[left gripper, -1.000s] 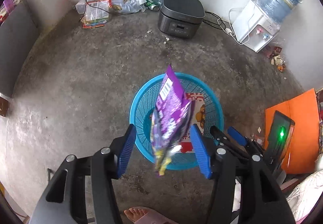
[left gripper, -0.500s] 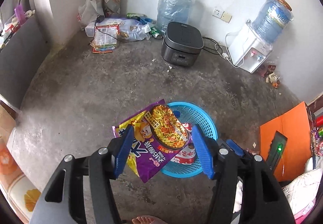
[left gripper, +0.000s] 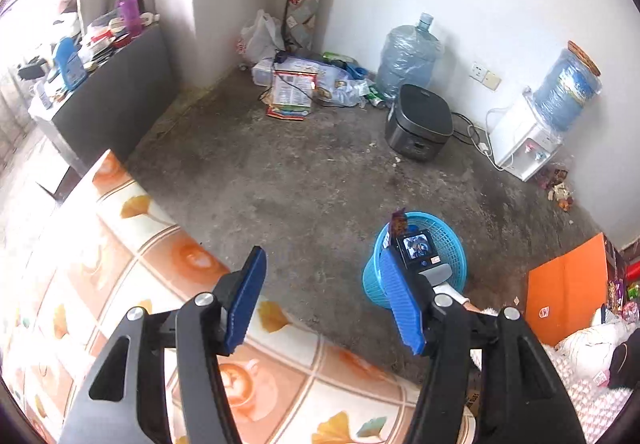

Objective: Collect trash
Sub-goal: 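Push the purple bag down into the wastebasket with the right gripper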

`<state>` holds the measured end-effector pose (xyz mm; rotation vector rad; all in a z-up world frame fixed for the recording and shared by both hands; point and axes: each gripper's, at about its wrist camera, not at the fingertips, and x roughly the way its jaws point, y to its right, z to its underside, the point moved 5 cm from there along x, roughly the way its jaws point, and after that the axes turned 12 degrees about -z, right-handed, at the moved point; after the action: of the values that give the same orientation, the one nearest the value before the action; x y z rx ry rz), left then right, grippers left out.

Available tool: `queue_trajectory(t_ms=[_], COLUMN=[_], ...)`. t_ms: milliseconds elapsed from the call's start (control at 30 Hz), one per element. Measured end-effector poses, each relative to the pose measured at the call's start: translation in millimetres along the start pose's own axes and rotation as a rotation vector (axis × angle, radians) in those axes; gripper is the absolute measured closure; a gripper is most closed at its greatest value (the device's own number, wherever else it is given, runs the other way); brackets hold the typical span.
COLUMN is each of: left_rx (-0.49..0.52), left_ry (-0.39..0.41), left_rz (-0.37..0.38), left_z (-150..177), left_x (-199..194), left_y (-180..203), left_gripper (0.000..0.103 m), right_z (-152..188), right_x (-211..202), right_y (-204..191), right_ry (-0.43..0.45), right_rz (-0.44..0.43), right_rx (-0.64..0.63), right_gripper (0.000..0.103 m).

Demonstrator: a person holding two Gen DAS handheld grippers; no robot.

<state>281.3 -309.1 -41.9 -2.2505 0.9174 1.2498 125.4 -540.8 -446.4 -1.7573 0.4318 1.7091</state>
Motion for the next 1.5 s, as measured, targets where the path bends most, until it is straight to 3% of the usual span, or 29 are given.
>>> queue_trajectory(t_ms=[133,200,300,467,533,600,633,667,733,767,800,867,1100,1300,1500], left_rx=[-0.061,-0.082,-0.098,-0.105,-0.102,-0.106,-0.111,-0.114,-0.118,-0.121,-0.126,-0.129,-0.14,-0.147,-0.15], left_ry=[-0.009,-0.015,-0.013,0.022,0.035,0.038,0.038,0.039,0.05,0.054,0.054,0.049,0.049,0.051,0.044], left_rz=[-0.043,-0.052,-0.046,-0.016,-0.011,-0.008,-0.004,-0.001,0.006,0.006,0.008,0.008,-0.008,0.003,0.0], left_z=[14.7,20.0,24.6,28.1,29.3,30.1,30.7,30.9,32.5,33.4,34.9,37.8,44.9,46.8,46.9], left_x=[-7.7,-7.8,-9.9,-25.3,-31.6,-35.3,-37.2,-39.1,-44.7,-46.6,-48.1,-49.3,-52.2,-52.3,-50.6], left_y=[-36.1,-46.6,-54.3,-55.5,-53.7,-52.5,-50.9,-49.9,-49.3,-49.4,-50.4,-53.5,-65.5,-64.8,-63.1], left_gripper=[0.045,0.045,0.045,0.045,0.043,0.043,0.043,0.043,0.042,0.042,0.042,0.042,0.042,0.042,0.042], right_z=[8.1,12.6,19.9,29.5,29.4,21.4,14.9,9.6,-2.0,-11.0,-13.9,-17.9,11.4,29.5,29.3], right_x=[18.5,12.5,-16.6,-103.6,-139.9,-168.2,-176.6,-180.3,-171.4,-165.5,-155.3,-141.9,-139.8,-108.5,-69.3], right_y=[23.8,27.3,29.8,28.1,19.2,3.8,-8.6,-18.5,-37.5,-46.2,-49.7,-49.1,-30.5,-9.0,-8.5], right_ry=[-0.087,-0.072,0.019,0.278,0.382,0.438,0.444,0.435,0.386,0.354,0.317,0.257,0.302,0.219,0.15], right_rz=[0.014,0.015,-0.038,-0.169,-0.264,-0.358,-0.379,-0.377,-0.264,-0.2,-0.175,-0.174,-0.161,-0.114,-0.01], right_rx=[0.073,0.053,0.049,0.05,0.054,0.046,0.029,0.004,-0.06,-0.08,-0.087,-0.05,-0.001,0.052,0.039], right_gripper=[0.091,0.091,0.091,0.086,0.079,0.059,0.054,0.049,0.049,0.052,0.075,0.103,0.103,0.103,0.103])
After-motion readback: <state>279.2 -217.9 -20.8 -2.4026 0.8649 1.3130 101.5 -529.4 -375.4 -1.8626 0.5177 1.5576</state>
